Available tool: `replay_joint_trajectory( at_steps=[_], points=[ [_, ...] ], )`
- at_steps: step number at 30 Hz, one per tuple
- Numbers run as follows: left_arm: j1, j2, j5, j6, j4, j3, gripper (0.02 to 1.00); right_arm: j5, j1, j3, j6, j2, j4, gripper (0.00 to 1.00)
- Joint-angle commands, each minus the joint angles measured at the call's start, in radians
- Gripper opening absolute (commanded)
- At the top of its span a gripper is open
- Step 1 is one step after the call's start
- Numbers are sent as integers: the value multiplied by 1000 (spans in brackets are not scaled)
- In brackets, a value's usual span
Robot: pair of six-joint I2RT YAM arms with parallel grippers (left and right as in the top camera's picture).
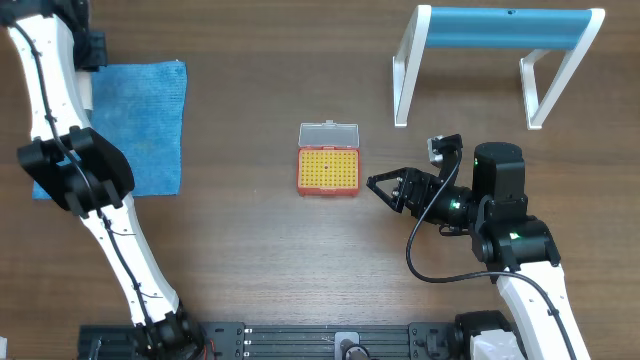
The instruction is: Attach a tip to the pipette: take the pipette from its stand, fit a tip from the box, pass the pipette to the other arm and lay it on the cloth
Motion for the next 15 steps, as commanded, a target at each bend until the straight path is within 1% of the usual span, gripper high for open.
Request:
replay_joint_trajectory(
  at_steps=[1, 5, 13, 15],
  points=[
    [1, 103, -10, 77, 37, 0, 27, 17, -2, 4, 39, 0, 2, 884],
    [0, 158, -8, 77, 24, -13, 29, 17, -2, 4, 54, 0, 2, 884],
    [-1, 162, -6, 77, 58, -62, 27, 18, -2, 4, 65, 0, 2, 884],
    [-1, 162, 21, 76, 58, -68, 27, 25, -2, 4, 65, 0, 2, 884]
  ],
)
